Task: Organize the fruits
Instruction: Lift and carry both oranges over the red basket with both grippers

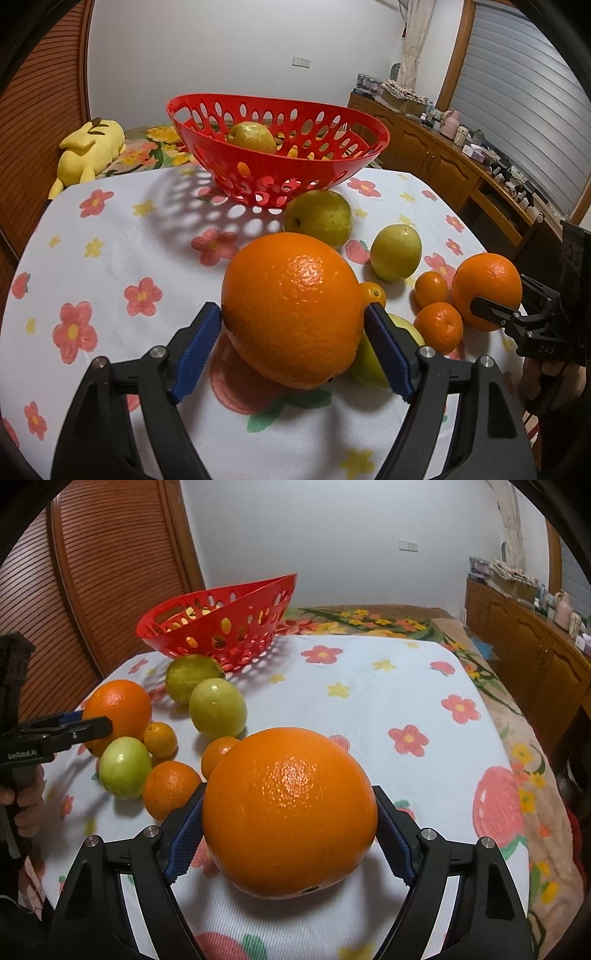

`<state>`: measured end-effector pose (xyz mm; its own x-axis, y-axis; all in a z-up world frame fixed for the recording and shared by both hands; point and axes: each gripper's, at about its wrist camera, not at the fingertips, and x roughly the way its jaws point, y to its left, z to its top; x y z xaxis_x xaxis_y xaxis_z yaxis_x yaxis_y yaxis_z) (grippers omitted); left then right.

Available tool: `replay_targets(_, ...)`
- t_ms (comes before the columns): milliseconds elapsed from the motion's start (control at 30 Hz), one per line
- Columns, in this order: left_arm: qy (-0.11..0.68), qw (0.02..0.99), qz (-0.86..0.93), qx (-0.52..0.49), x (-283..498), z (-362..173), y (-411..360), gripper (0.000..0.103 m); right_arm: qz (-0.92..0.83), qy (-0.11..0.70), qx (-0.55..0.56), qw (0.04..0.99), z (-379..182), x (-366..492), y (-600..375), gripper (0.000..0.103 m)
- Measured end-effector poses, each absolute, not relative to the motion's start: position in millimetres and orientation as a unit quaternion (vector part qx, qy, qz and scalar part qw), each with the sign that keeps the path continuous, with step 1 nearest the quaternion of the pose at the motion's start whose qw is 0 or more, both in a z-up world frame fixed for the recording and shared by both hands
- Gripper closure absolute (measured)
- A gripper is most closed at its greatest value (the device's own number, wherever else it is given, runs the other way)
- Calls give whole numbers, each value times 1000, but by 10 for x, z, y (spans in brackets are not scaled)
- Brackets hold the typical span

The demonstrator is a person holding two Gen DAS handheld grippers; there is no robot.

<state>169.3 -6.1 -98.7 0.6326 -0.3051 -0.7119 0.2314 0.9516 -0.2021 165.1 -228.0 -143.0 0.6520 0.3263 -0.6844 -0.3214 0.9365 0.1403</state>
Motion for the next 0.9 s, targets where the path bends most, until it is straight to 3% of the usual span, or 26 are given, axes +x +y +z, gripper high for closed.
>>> replay_targets(900,397,903,-162,-35,1839,-1039,-110,22,170,374,-22,911,-1423,1635,-2213,18)
